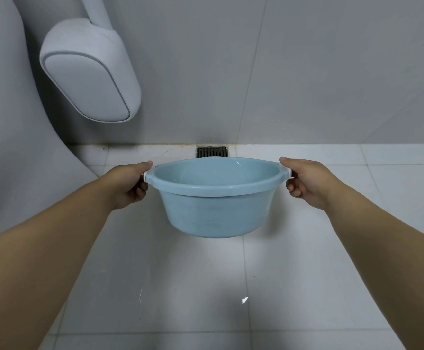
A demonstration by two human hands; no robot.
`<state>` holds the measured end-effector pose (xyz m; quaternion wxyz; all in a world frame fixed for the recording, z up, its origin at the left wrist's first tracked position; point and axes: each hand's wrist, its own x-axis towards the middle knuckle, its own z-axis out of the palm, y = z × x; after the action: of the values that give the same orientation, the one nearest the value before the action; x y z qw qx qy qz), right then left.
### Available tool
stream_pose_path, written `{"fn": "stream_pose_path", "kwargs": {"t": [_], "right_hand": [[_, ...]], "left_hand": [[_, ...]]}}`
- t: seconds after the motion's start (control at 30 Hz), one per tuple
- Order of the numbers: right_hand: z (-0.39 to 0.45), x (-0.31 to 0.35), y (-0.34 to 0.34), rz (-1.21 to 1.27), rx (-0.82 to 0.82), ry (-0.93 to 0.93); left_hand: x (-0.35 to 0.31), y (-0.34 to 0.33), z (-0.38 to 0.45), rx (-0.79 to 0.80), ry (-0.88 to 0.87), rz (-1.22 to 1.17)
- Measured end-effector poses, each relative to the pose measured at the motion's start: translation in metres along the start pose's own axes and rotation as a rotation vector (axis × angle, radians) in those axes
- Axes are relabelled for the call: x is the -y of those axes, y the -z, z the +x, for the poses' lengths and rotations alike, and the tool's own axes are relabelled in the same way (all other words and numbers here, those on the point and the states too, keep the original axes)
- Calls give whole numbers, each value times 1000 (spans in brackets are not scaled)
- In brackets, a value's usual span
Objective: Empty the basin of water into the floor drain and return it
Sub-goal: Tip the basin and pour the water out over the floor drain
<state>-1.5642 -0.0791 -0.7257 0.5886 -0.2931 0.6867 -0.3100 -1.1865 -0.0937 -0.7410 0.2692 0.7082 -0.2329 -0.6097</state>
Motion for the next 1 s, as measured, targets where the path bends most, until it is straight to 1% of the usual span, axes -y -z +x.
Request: {"fn": "stream_pose_path", "kwargs": {"t": [0.2,0.37,0.6,0.73,1.0], "right_hand": [[-2,-6,4,40,69,13],[-2,-12,8,119,147,19],[-1,-25,14,215,374,17],[-2,-30,14,291,408,13],[-1,-33,14,310,431,33]], "left_hand": [[2,3,-12,131,-35,-82],[6,9,-19,317,-96,-91],[20,10,-21,582,-132,-3],[22,8,-22,631,-104,-44],[20,8,-22,629,-100,-66]]}}
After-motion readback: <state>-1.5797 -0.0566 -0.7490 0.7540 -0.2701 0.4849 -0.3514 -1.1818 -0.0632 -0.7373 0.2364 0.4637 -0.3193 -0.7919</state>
